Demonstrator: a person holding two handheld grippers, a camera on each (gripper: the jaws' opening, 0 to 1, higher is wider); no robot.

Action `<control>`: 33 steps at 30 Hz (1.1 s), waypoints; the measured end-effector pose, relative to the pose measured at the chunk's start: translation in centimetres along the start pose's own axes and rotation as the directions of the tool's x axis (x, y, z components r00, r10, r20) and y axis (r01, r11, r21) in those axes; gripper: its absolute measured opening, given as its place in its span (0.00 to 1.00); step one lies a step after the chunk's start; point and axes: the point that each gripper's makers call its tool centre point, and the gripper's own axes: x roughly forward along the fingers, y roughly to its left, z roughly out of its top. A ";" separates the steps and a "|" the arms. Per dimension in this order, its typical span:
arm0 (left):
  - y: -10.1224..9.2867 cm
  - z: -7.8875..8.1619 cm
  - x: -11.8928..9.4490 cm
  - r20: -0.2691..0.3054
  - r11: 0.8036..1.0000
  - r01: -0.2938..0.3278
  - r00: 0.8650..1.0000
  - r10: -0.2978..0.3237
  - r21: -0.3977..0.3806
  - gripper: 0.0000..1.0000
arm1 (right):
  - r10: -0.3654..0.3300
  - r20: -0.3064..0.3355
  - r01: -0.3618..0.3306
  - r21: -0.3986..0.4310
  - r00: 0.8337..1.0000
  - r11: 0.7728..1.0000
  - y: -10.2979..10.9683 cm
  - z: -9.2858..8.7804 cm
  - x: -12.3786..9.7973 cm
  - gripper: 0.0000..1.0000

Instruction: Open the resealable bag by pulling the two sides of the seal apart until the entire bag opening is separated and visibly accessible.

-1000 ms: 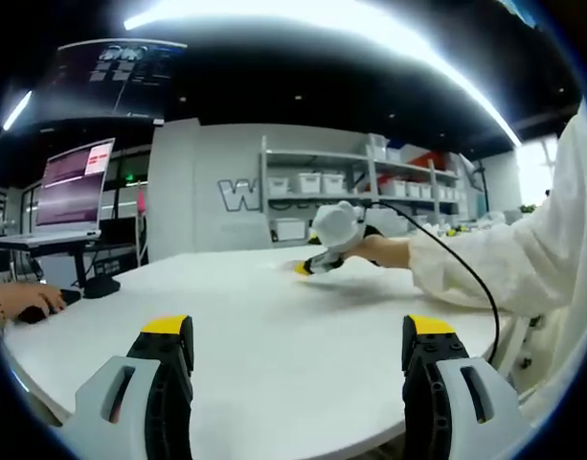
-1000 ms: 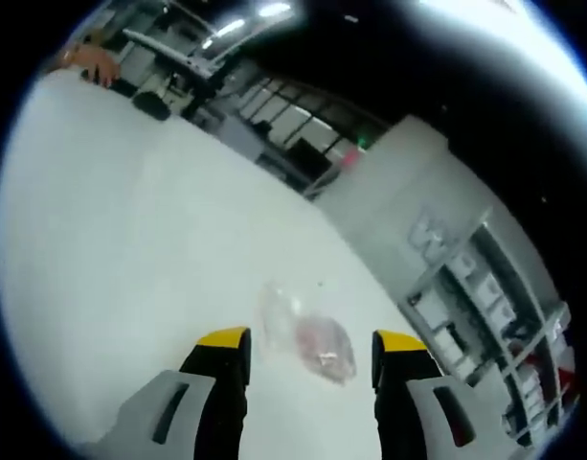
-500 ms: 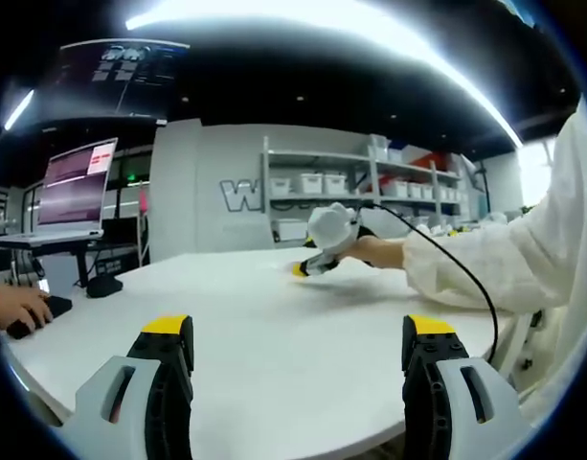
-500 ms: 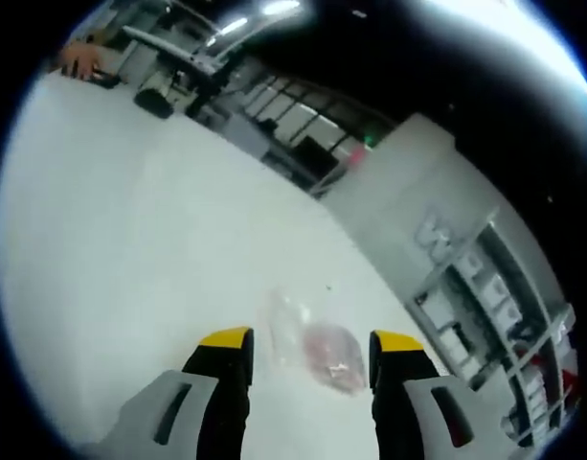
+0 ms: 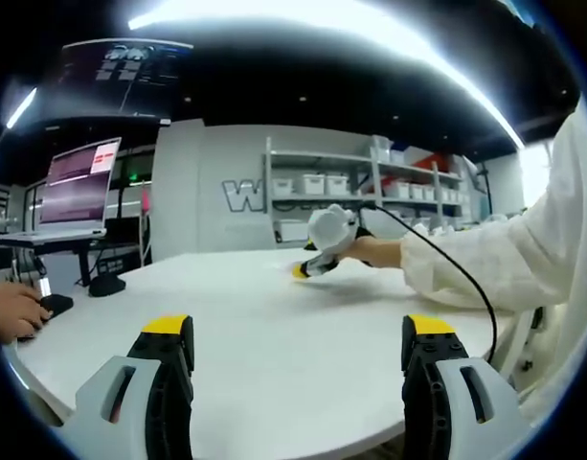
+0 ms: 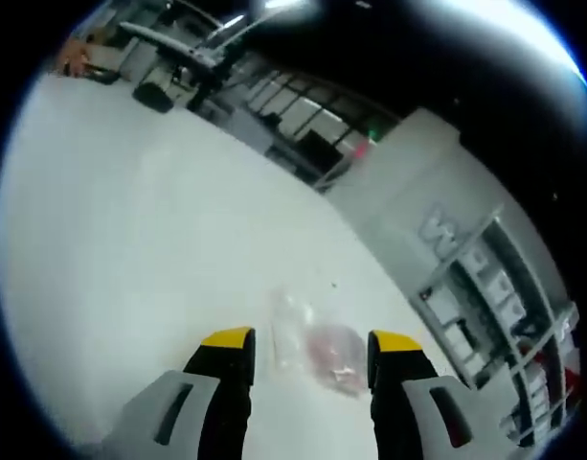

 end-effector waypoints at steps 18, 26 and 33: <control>0.4 -0.2 0.1 -0.005 1.000 -0.003 1.000 0.003 -0.004 0.89 | 0.024 0.002 -0.024 0.064 1.000 0.998 0.0 -0.6 1.0 0.41; 0.6 0.0 0.3 0.002 1.000 -0.005 1.000 0.005 -0.006 0.89 | 0.038 0.012 -0.039 0.085 0.999 0.996 0.3 -0.6 1.0 0.37; 0.8 -0.2 0.4 -0.002 1.000 -0.003 1.000 0.003 -0.008 0.88 | 0.055 0.000 -0.055 0.073 0.998 0.996 0.9 -0.7 1.5 0.37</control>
